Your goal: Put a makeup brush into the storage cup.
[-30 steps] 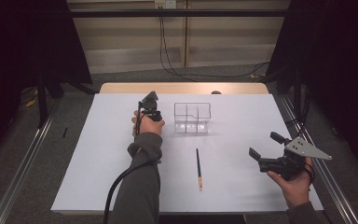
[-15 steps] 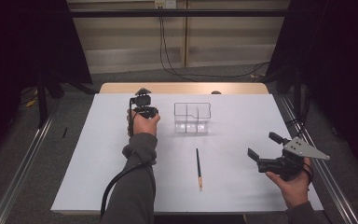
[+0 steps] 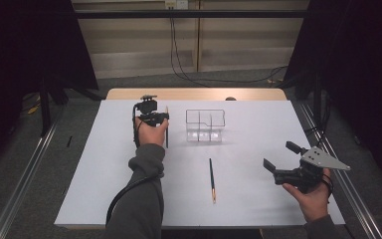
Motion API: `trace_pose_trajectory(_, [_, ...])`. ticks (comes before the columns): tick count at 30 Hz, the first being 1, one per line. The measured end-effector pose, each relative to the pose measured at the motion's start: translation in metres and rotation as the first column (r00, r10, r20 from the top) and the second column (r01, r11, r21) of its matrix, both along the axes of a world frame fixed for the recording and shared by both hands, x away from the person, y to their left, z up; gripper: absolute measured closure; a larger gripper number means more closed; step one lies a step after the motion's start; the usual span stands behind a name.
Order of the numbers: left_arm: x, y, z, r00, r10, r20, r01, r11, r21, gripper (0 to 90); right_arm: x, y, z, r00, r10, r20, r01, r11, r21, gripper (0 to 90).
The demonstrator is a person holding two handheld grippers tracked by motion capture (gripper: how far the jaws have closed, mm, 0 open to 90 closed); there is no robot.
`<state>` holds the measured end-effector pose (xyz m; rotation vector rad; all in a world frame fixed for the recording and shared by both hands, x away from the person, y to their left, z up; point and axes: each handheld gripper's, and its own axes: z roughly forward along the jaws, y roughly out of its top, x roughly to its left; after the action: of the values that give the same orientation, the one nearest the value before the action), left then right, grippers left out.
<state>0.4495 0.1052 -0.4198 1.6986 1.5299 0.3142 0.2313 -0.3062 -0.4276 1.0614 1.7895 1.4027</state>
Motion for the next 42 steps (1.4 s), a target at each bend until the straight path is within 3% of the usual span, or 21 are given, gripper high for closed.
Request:
trace_pose_trajectory(9, [-0.006,0.008,0.003,0.9966,0.01,0.082,-0.005,0.9984,-0.056,84.3,0.0,0.0,0.0,1.0,-0.002,0.005,0.002,1.0,-0.006,0.0])
trace_pose_trajectory(16, [-0.012,0.012,0.008,0.9868,-0.003,0.162,0.019,0.9954,-0.094,84.3,0.001,0.001,-0.001,1.0,0.008,0.002,-0.008,1.0,-0.009,0.0])
trace_pose_trajectory(19, [-0.013,0.012,0.009,0.9791,-0.016,0.203,0.039,0.9933,-0.109,84.3,0.001,0.001,-0.001,0.9999,0.01,0.004,-0.01,1.0,-0.013,0.0])
trace_pose_trajectory(22, [-0.016,0.011,0.012,0.9718,-0.032,0.234,0.055,0.9943,-0.092,84.3,0.0,0.0,0.0,0.9999,0.012,0.0,-0.012,1.0,-0.014,0.0])
trace_pose_trajectory(28, [-0.019,0.01,0.017,0.9631,-0.046,0.265,0.074,0.9925,-0.097,84.3,0.001,0.001,-0.001,1.0,0.008,0.003,-0.008,1.0,-0.013,0.0])
trace_pose_trajectory(37, [-0.024,0.01,0.025,0.9378,-0.056,0.343,0.106,0.9862,-0.127,84.3,0.001,0.001,-0.001,1.0,0.009,0.004,-0.009,1.0,-0.012,0.0])
trace_pose_trajectory(39, [-0.025,0.01,0.026,0.9294,-0.056,0.365,0.113,0.9842,-0.136,84.3,0.001,0.001,-0.001,0.9999,0.014,0.007,-0.014,1.0,-0.015,0.0])
trace_pose_trajectory(42, [-0.027,0.011,0.027,0.9216,-0.059,0.384,0.114,0.9858,-0.123,84.3,0.001,0.002,-0.001,0.9999,0.016,0.0,-0.016,1.0,-0.01,0.0])
